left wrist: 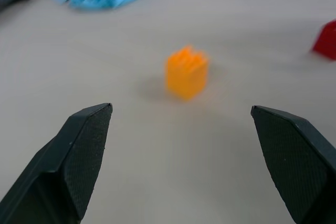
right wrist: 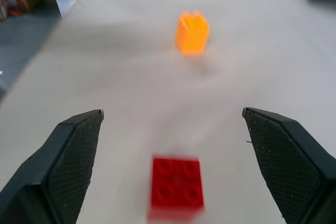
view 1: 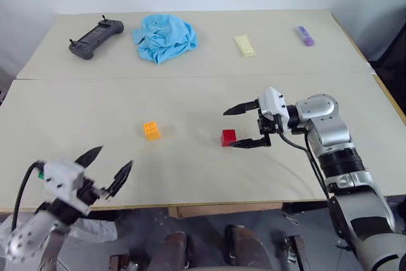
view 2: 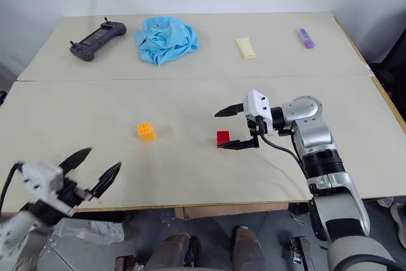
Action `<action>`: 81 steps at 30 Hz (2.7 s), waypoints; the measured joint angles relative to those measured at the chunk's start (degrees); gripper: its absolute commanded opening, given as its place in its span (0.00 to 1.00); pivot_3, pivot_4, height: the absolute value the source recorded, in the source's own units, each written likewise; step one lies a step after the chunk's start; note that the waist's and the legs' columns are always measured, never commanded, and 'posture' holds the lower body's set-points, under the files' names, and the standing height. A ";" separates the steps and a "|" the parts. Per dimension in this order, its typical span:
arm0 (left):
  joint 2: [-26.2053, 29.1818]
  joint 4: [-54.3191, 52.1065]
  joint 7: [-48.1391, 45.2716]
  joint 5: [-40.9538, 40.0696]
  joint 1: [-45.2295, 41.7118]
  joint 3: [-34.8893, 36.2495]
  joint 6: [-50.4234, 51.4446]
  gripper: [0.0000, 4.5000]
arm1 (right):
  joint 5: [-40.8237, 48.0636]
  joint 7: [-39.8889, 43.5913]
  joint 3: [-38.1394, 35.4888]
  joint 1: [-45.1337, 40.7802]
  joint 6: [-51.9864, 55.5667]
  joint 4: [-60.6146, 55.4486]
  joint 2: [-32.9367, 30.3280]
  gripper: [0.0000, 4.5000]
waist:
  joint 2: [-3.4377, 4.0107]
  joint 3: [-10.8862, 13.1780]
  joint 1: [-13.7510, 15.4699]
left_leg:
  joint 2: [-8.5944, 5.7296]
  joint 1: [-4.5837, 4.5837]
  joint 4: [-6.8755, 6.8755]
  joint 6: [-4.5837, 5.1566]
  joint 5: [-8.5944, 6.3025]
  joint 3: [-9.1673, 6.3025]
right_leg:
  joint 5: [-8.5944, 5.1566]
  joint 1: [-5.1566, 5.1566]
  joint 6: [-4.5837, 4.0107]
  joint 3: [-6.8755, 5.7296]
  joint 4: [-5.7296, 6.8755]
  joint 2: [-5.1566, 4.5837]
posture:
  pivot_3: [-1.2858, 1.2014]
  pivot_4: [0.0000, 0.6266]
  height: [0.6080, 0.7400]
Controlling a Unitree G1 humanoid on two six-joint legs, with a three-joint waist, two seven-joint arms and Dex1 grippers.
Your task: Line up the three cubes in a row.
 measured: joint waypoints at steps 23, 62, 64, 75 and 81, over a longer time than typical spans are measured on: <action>-17.27 15.55 20.25 -0.92 1.00 12.72 -16.71 1.00 | 5.30 -0.57 0.55 9.48 -5.04 -7.53 5.68 0.99 | -0.53 -0.16 0.35 | 0.02 0.09 0.09 0.17 -0.22 -0.03 | 0.01 0.16 0.01 -0.03 -0.09 -0.05 | 0.52 0.24 1.00; 32.17 5.38 -11.70 -14.76 -30.37 -3.04 10.78 0.33 | 4.59 -1.11 -6.57 12.46 -6.03 -2.30 -11.78 1.00 | -0.24 -0.06 1.06 | -0.06 0.18 0.10 0.15 -0.21 -0.18 | 0.01 0.38 -0.10 -0.23 -0.12 -0.11 | 0.52 0.24 1.00; 33.63 6.80 -16.77 -14.55 -37.26 -10.21 11.59 0.33 | 4.49 -1.50 -6.84 12.21 -6.56 -1.82 -11.75 1.00 | -0.09 -0.08 0.18 | -0.05 0.18 0.03 0.14 -0.21 -0.17 | 0.03 0.35 -0.06 -0.25 0.02 -0.08 | 0.52 0.24 1.00; 18.35 36.56 -33.52 5.61 -63.28 -42.83 1.40 0.33 | 6.68 -9.53 -9.91 23.31 -1.78 -16.86 -12.11 1.00 | -0.02 0.00 -0.44 | 0.04 -0.02 0.16 0.13 -0.21 0.27 | 0.02 -0.11 -0.07 -0.93 0.44 0.16 | 0.52 0.24 1.00; 12.00 49.84 -34.12 12.12 -68.28 -43.56 -6.53 0.33 | 11.71 -17.48 -13.90 31.33 6.76 -29.16 -12.19 1.00 | -0.07 0.03 1.54 | 0.00 -0.03 0.34 0.16 -0.15 0.25 | 0.07 -0.05 0.02 -0.89 0.46 0.02 | 0.52 0.24 1.00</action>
